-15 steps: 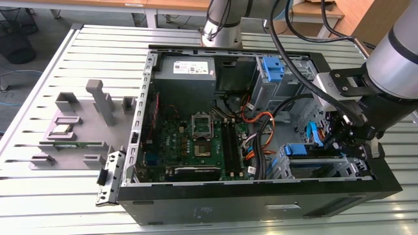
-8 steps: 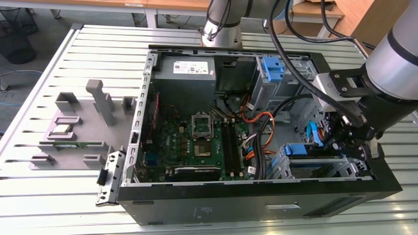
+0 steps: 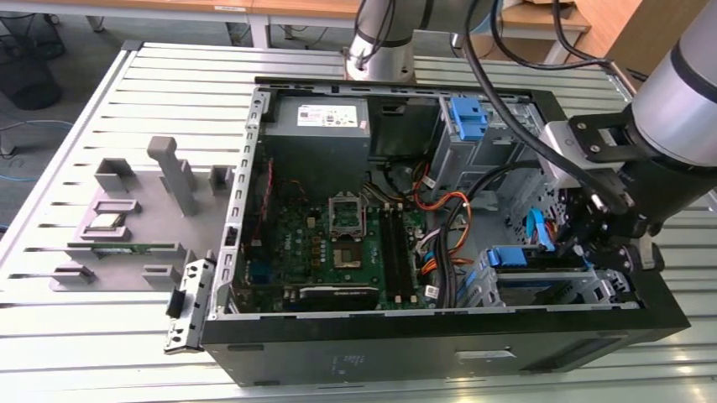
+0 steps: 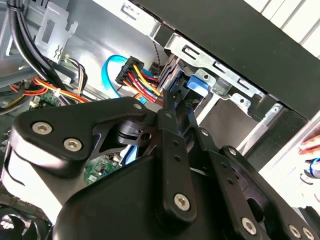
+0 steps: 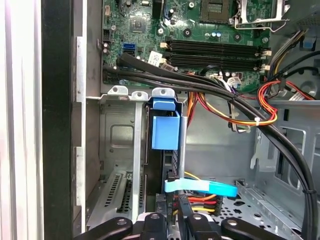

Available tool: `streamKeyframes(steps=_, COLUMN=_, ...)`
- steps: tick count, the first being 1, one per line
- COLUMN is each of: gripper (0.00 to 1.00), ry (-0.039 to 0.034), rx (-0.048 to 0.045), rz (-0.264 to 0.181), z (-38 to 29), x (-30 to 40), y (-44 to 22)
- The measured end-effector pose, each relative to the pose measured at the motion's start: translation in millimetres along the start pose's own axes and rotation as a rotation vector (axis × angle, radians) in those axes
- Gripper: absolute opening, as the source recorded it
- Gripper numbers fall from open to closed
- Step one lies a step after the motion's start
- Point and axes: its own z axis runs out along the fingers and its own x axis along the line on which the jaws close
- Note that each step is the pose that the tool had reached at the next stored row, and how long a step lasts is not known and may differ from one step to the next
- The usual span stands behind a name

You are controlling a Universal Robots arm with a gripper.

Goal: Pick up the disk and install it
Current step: 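Insert the second disk wire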

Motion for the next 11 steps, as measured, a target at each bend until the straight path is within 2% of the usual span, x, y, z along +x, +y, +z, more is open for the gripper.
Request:
streamKeyframes(steps=7, gripper=0.24, ry=-0.0026, rx=0.0001, rz=0.000, z=-16.9, x=-1.3, y=-1.8)
streamKeyframes(steps=11, gripper=0.24, ry=-0.0030, rx=0.0001, rz=0.000, z=-17.5, x=-1.4, y=-1.8)
